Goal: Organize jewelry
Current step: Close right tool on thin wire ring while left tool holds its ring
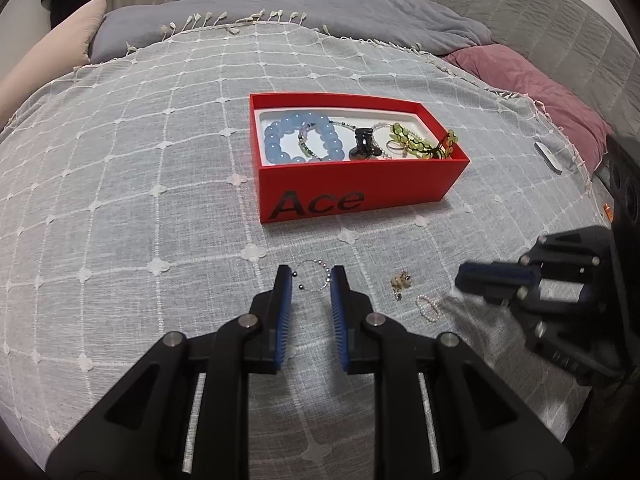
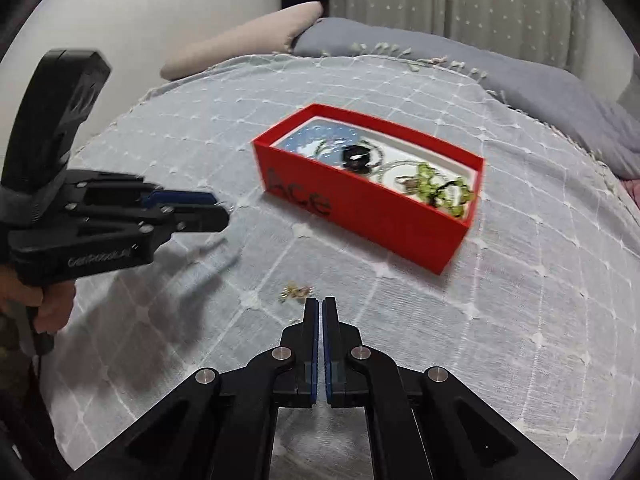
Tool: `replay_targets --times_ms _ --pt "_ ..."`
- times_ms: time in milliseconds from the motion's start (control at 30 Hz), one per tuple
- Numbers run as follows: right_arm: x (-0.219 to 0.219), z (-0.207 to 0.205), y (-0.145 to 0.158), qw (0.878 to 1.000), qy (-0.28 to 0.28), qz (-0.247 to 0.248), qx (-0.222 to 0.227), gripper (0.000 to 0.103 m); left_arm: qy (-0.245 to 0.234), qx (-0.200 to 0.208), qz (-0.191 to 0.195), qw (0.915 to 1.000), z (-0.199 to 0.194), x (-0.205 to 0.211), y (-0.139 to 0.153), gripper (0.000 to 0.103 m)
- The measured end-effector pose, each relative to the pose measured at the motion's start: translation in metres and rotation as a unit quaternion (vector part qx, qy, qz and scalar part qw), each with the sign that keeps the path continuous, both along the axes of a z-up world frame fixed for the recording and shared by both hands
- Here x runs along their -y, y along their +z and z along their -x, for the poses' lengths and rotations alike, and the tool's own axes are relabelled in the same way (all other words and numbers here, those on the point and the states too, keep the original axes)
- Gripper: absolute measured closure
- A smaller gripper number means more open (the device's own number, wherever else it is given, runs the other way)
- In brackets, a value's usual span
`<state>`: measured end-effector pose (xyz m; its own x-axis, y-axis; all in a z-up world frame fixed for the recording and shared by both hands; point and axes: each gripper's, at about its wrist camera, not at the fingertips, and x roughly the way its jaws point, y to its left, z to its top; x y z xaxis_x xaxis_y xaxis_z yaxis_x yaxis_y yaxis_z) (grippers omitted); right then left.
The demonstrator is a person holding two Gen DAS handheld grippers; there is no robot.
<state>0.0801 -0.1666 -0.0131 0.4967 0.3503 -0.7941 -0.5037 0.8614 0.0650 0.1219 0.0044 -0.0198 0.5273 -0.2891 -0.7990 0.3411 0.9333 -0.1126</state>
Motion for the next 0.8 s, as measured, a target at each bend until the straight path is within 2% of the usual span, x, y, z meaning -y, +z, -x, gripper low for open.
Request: replay_targets --times_ms 133,233,367,500,800 --pt "-0.02 -0.003 -0.017 0.999 0.026 0.032 -0.015 0.09 0.0 0.0 -0.004 1.0 -0.001 0.001 -0.001 0.082" --pt "-0.026 -0.004 -0.03 0.998 0.021 0.042 -0.03 0.09 0.0 0.0 -0.002 1.0 -0.001 0.002 0.0 0.082" --pt "-0.027 -0.005 -0.033 0.999 0.017 0.043 -0.026 0.09 0.0 0.001 -0.001 1.0 -0.001 0.002 0.0 0.082" --pt "-0.036 0.001 -0.038 0.997 0.019 0.071 -0.009 0.09 0.001 0.001 -0.001 1.0 -0.001 0.002 0.0 0.082" --pt "-0.035 0.012 -0.035 0.997 0.01 0.071 -0.01 0.089 0.001 0.002 0.0 1.0 -0.001 0.001 0.0 0.082"
